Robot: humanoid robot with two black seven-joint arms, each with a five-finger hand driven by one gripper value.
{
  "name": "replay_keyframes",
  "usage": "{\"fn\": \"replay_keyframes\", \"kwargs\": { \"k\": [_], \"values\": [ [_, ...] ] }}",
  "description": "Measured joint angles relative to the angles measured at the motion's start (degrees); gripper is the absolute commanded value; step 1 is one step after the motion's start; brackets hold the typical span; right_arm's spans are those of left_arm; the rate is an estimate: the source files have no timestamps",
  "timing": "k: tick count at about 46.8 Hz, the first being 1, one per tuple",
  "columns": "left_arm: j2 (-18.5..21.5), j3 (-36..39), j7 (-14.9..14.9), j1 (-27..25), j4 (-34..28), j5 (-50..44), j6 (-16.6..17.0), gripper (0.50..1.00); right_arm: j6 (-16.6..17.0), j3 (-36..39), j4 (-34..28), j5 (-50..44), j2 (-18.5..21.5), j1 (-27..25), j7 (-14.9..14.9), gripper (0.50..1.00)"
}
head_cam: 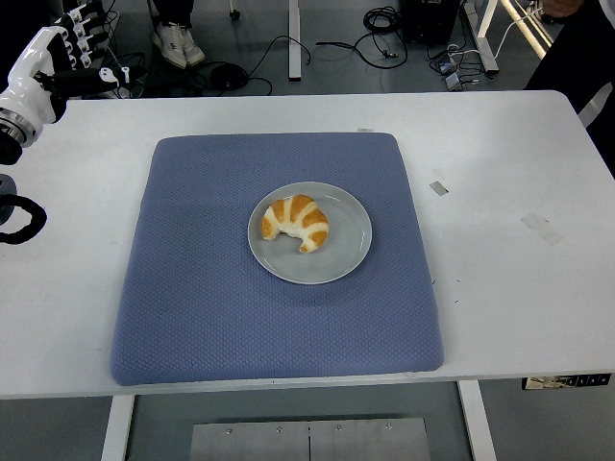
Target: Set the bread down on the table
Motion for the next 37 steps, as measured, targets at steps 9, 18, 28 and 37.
{"fn": "replay_keyframes", "kwargs": {
  "k": [9, 18, 28, 37],
  "values": [
    [-0.3, 1.4, 0.1, -1.0, 0.0, 0.1, 1.5, 0.977, 0.0, 0.0, 0.0, 0.0, 0.0, 0.0, 0.0, 1.0],
    [-0.2, 1.9, -0.2, -1.9, 0.0, 0.0, 2.0, 0.977, 0.0, 0.0, 0.0, 0.0, 0.0, 0.0, 0.0, 1.0],
    [-0.3, 1.8, -0.2, -2.0, -0.1, 0.0, 1.8, 0.977, 0.0, 0.0, 0.0, 0.0, 0.0, 0.0, 0.0, 1.0],
    [-0.1, 1.9, -0.2, -2.0, -0.4, 0.0, 1.7, 0.977, 0.0, 0.0, 0.0, 0.0, 0.0, 0.0, 0.0, 1.0]
  ]
}}
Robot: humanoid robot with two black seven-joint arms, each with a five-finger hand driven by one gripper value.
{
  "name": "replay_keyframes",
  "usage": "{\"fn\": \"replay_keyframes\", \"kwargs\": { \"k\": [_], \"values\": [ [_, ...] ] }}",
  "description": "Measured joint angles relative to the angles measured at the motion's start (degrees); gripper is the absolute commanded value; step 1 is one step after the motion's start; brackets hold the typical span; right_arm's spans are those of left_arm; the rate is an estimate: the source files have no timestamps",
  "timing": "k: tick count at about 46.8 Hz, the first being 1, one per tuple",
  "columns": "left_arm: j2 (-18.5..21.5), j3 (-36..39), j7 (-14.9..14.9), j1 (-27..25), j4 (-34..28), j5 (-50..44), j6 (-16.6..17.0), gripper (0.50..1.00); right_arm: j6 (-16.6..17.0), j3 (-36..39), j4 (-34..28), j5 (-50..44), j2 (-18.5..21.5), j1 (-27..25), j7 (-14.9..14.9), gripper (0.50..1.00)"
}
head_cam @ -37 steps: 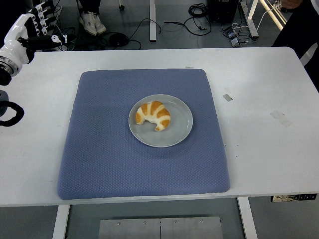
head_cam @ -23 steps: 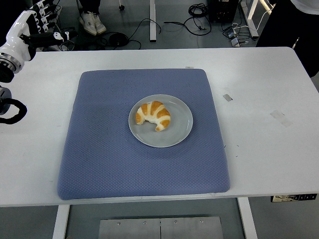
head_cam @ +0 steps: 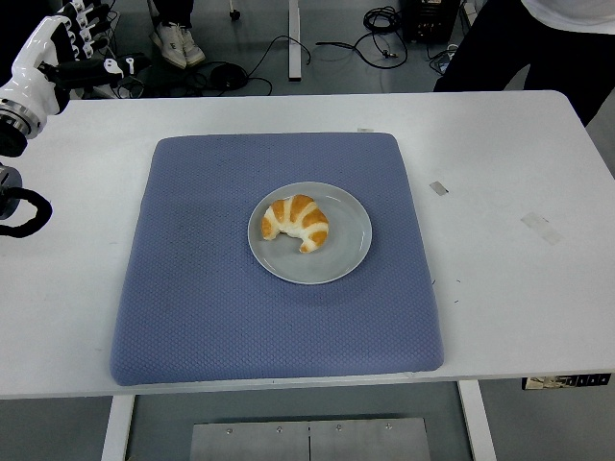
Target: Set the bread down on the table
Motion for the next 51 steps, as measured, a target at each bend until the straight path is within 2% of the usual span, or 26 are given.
{"fn": "replay_keyframes", "kwargs": {
  "k": [42, 51],
  "values": [
    [0.1, 0.1, 1.0, -0.3, -0.8, 0.0, 0.3, 0.975, 0.0, 0.0, 0.0, 0.0, 0.0, 0.0, 0.0, 1.0],
    [0.2, 4.8, 2.4, -3.9, -0.8, 0.8, 0.0, 0.972, 0.0, 0.0, 0.0, 0.0, 0.0, 0.0, 0.0, 1.0]
  ]
}}
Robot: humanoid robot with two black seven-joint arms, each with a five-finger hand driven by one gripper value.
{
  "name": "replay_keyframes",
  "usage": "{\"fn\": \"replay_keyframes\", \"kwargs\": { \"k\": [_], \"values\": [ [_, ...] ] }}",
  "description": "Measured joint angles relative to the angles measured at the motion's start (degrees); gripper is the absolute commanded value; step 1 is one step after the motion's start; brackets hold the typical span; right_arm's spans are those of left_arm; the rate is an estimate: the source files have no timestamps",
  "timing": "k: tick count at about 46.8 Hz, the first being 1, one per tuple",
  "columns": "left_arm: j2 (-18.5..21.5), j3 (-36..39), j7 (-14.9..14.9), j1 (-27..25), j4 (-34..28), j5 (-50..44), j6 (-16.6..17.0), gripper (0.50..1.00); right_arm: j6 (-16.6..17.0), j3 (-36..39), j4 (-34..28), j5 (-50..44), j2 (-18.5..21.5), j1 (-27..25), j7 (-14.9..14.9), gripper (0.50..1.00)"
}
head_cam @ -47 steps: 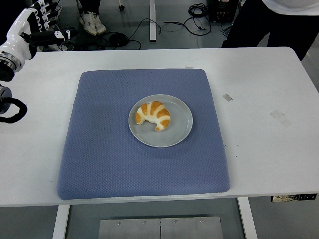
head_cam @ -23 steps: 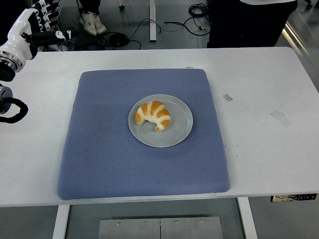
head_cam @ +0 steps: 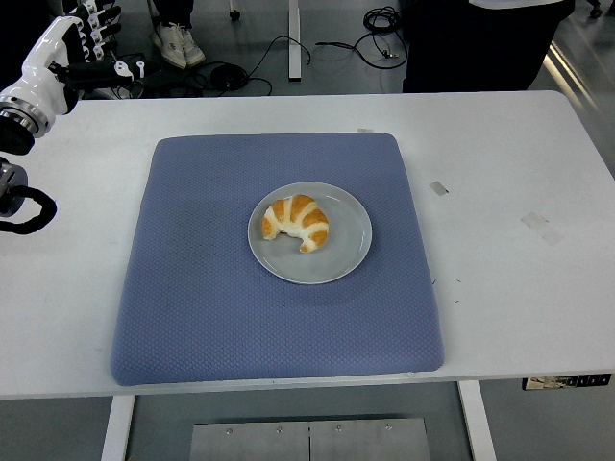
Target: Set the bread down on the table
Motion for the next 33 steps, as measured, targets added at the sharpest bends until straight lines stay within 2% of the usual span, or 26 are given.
{"fn": "replay_keyframes", "kwargs": {
  "k": [9, 13, 21, 33],
  "values": [
    [-0.9, 4.9, 7.6, -5.0, -1.4, 6.1, -0.2, 0.971, 0.0, 0.0, 0.0, 0.0, 0.0, 0.0, 0.0, 1.0],
    [-2.9, 6.1, 10.8, -5.7, -2.1, 11.2, -0.1, 0.971, 0.0, 0.0, 0.0, 0.0, 0.0, 0.0, 0.0, 1.0],
    [-5.3, 7.8, 12.5, -6.0, -4.0, 17.0, 0.3, 0.968, 0.0, 0.0, 0.0, 0.0, 0.0, 0.0, 0.0, 1.0],
    [-9.6, 14.5, 15.5, -9.0, -4.4, 25.4, 1.9, 0.966, 0.0, 0.0, 0.0, 0.0, 0.0, 0.0, 0.0, 1.0]
  ]
}}
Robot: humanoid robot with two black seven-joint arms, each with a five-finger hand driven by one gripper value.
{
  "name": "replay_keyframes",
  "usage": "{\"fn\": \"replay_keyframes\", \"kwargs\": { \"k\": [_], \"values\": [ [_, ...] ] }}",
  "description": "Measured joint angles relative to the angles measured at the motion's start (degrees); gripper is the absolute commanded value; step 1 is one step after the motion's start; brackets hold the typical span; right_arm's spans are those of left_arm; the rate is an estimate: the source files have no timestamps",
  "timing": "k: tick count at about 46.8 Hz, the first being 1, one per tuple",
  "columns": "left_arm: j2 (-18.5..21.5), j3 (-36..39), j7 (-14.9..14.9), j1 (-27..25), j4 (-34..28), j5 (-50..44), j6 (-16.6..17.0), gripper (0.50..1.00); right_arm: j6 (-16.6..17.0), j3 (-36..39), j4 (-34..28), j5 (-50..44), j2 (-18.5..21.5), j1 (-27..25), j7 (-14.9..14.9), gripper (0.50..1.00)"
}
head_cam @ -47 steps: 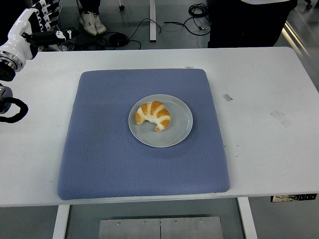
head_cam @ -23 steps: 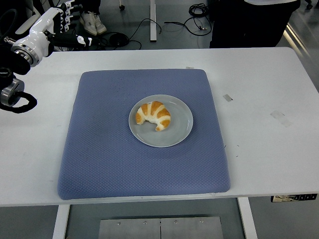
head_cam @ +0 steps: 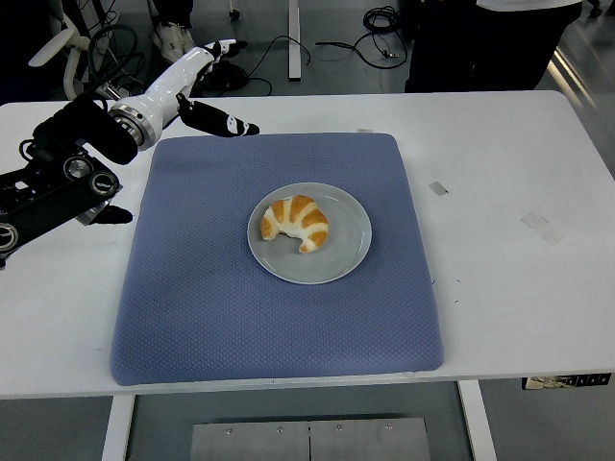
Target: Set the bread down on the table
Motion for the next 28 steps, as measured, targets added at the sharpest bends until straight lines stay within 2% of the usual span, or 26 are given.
{"fn": "replay_keyframes", "kwargs": {
  "k": [13, 28],
  "values": [
    [-3.8, 8.8, 1.6, -2.3, -0.9, 3.7, 4.7, 0.966, 0.0, 0.0, 0.0, 0.0, 0.0, 0.0, 0.0, 1.0],
    [-4.2, 13.9, 1.9, -2.9, -2.4, 3.9, 5.1, 0.966, 0.0, 0.0, 0.0, 0.0, 0.0, 0.0, 0.0, 1.0]
  ]
}}
